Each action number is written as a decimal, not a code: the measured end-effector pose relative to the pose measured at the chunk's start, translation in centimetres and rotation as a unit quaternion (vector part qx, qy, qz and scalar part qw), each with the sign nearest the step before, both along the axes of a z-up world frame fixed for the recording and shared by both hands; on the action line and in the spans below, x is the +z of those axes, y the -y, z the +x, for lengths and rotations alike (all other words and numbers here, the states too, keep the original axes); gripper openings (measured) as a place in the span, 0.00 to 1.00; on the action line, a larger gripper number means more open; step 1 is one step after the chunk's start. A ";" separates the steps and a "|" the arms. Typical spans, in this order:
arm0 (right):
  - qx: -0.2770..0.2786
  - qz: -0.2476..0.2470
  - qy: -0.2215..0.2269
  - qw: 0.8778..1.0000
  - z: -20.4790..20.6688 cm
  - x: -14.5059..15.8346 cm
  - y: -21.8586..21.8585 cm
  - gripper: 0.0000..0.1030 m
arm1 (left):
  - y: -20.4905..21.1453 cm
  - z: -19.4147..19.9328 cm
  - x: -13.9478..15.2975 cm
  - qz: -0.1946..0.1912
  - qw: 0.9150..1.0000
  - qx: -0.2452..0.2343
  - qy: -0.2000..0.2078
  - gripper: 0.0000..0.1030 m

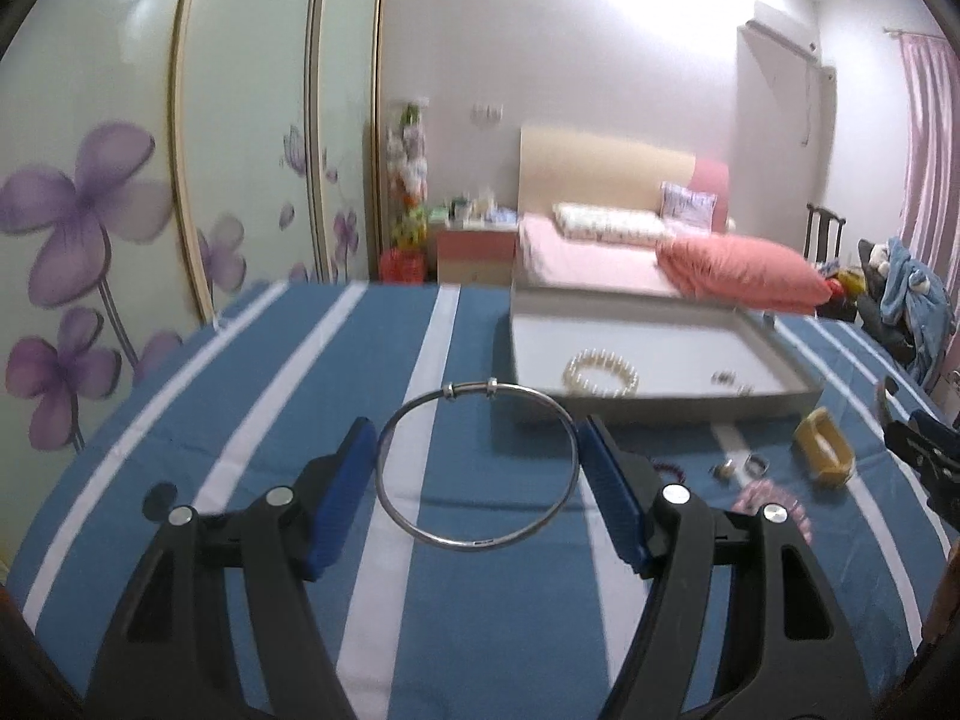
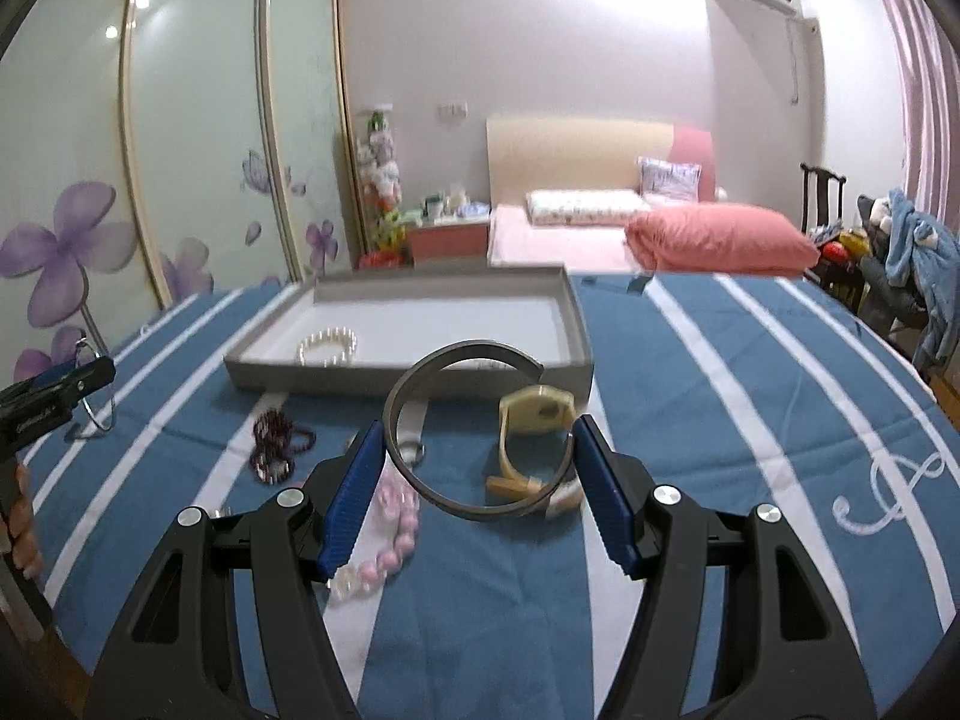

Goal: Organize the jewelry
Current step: 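Carry the silver bangle into the gray tray with the left tool while the right tool places the cuff there, then move the left tool to the single pearl earring and close on it, then hold the pearl earring in the left tool while the right tool grasps the yellow watch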

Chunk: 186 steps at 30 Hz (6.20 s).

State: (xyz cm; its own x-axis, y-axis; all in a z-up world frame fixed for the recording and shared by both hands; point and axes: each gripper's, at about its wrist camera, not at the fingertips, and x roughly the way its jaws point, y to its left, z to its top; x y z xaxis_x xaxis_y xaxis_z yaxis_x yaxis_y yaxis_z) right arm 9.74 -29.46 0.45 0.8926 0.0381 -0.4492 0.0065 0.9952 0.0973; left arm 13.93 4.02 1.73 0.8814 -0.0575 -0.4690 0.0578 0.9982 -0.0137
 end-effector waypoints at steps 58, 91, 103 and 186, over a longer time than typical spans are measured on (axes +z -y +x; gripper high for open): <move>0.003 -0.064 0.151 0.986 9.5 1.0 -0.4 0.63 | 10.7 10.6 0.7 0.006 0.991 -0.042 0.126 0.65; 0.019 -0.039 0.007 0.999 14.5 -0.9 -0.8 0.71 | 8.4 16.2 0.4 -0.049 0.997 -0.037 0.047 0.73; 0.007 0.005 0.080 0.997 9.9 2.6 1.3 0.78 | 5.5 10.7 2.2 -0.041 0.996 -0.036 0.065 0.73; -0.028 0.005 -0.169 0.985 8.4 -5.3 2.3 0.78 | 1.3 5.5 -8.1 0.028 0.978 -0.027 -0.203 0.14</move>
State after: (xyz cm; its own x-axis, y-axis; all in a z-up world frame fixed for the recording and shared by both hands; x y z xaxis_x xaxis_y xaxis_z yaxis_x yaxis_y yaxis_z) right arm 18.11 -31.74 -4.82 0.6931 -0.0008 -0.7209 0.0956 0.9913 0.0908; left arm 19.48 2.71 -6.33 0.6182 -0.0630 -0.7835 0.1110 0.9938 0.0078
